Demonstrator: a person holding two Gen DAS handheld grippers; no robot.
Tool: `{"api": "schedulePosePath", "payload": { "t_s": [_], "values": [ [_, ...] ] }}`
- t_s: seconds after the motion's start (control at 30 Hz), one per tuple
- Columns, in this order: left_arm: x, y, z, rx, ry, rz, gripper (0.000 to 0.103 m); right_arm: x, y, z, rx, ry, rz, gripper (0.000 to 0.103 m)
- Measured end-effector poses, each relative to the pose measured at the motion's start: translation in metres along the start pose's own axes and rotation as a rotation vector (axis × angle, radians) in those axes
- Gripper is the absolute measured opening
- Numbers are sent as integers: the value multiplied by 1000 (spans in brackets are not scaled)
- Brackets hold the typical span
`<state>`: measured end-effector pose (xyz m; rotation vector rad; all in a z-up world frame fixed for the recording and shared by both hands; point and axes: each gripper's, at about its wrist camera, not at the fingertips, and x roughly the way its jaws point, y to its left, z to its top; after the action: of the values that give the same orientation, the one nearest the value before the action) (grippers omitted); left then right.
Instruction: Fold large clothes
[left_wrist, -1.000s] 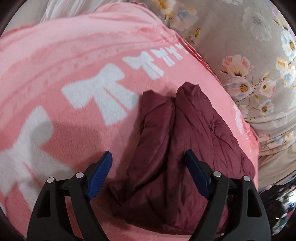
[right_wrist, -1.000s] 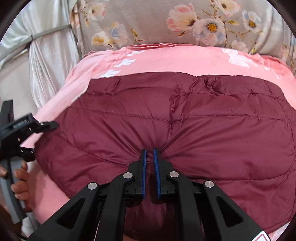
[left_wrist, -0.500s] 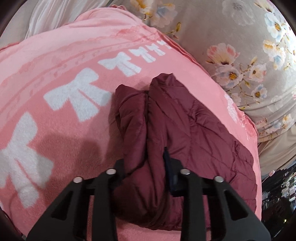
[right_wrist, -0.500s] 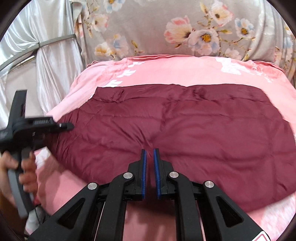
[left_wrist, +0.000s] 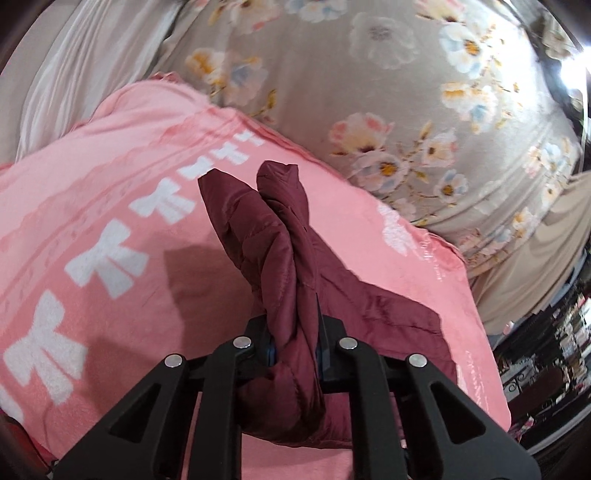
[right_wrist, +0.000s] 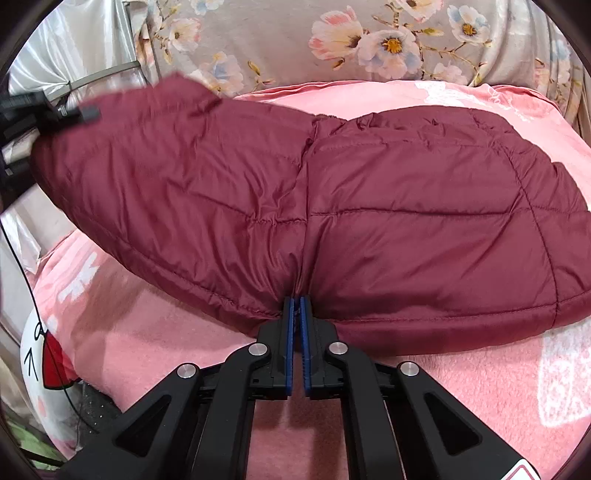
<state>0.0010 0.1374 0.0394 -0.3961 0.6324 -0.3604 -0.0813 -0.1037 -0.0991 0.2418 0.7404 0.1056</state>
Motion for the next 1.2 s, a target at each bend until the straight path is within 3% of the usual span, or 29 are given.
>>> {"api": "schedulePosePath", "payload": {
  "t_s": [0.33, 0.47, 0.57, 0.93, 1.2],
  "values": [
    [-12, -107, -8, 184, -5, -206, 12, -4, -4, -9, 18, -43, 20, 0],
    [11, -159, -20, 266, 30, -271, 11, -27, -15, -10, 61, -53, 72, 0],
    [34, -186, -29, 294, 68, -296, 11, -48, -24, -14, 58, -77, 64, 0],
    [120, -258, -85, 374, 240, -279, 10, -94, -76, -35, 164, -72, -23, 0],
    [172, -275, -135, 421, 357, -227, 10, -104, -90, -48, 203, -55, -69, 1]
  ]
}}
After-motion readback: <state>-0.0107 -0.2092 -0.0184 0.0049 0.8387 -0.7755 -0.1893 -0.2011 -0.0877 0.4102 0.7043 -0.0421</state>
